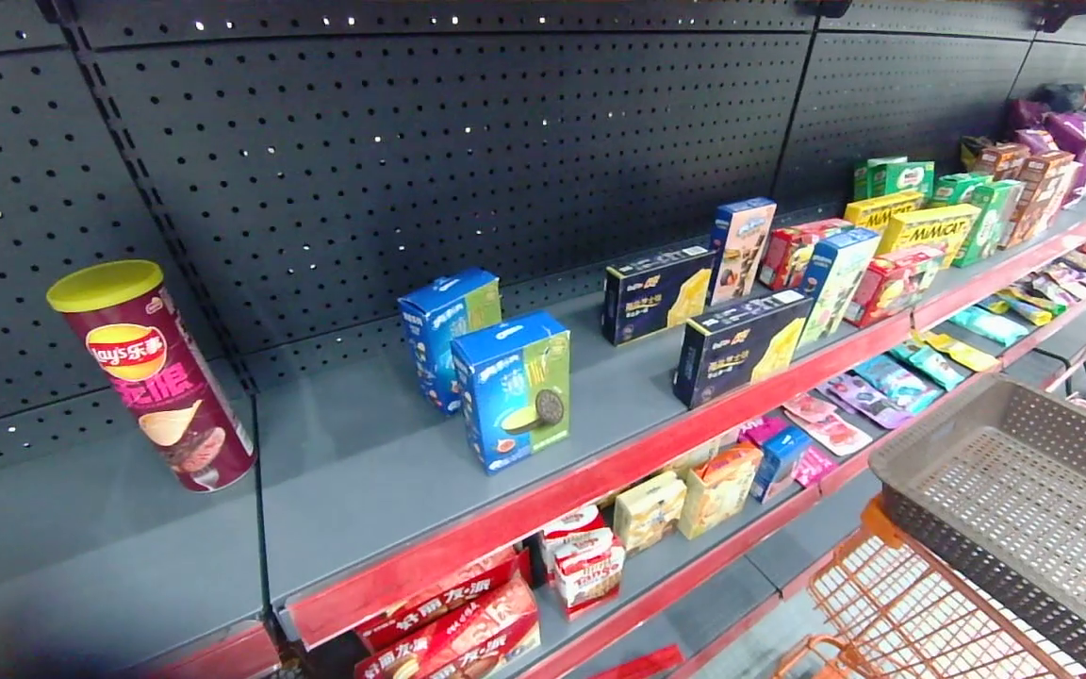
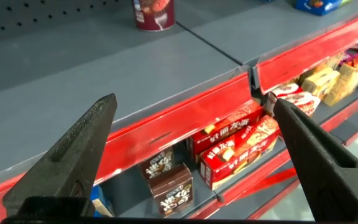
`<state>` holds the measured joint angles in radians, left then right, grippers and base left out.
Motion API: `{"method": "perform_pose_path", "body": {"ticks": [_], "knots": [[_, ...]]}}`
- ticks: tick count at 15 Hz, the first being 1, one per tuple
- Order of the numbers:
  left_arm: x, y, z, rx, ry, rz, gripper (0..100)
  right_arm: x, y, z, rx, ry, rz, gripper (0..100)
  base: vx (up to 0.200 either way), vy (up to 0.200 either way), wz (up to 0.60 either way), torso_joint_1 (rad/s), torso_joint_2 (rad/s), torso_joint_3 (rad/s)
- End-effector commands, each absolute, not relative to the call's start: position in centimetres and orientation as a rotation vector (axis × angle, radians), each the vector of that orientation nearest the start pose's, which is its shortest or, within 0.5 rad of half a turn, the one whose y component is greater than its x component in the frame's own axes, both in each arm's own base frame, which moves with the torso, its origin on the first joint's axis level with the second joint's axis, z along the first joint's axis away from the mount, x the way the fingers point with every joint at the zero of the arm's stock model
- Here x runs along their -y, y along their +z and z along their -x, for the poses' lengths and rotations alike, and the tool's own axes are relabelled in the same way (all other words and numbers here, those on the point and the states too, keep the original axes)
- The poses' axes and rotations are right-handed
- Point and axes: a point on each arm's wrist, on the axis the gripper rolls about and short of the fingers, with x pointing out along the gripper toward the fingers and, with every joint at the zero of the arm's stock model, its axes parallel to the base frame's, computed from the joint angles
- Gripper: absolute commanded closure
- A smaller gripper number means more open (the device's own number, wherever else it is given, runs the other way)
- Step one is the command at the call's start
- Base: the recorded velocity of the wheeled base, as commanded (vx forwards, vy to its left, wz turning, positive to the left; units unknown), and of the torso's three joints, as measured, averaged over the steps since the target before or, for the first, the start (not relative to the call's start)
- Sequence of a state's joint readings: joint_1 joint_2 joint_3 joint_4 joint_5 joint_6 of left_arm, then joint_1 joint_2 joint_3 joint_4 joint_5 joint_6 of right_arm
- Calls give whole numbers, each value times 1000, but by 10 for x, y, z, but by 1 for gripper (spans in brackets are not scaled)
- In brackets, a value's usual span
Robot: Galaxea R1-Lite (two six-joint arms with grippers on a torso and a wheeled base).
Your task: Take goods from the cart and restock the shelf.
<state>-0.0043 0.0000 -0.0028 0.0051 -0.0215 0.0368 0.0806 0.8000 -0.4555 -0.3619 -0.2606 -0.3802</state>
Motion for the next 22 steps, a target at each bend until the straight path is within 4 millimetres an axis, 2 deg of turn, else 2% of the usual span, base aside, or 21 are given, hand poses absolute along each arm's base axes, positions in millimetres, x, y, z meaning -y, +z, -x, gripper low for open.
{"method": "perform_pose_path", "body": {"ticks": [1, 7, 10, 14, 22], "knots": [[0, 76, 23, -1, -25, -37, 0, -1, 229, -83, -19, -177, 377, 100, 0, 0, 0, 0, 0, 0], [0, 76, 23, -1, -25, -37, 0, -4, 231, -83, -4, -152, 383, 100, 0, 0, 0, 0, 0, 0], [0, 76, 23, -1, -25, -37, 0, -7, 237, -83, 50, -118, 405, 100, 0, 0, 600, 2, 6, 4], [0, 76, 23, -1, -25, -37, 0, -7, 234, -81, 46, -117, 406, 100, 0, 0, 600, 5, 2, 4], [0, 76, 23, -1, -25, -37, 0, -7, 232, -82, 42, -115, 407, 100, 0, 0, 0, 0, 0, 0]]}}
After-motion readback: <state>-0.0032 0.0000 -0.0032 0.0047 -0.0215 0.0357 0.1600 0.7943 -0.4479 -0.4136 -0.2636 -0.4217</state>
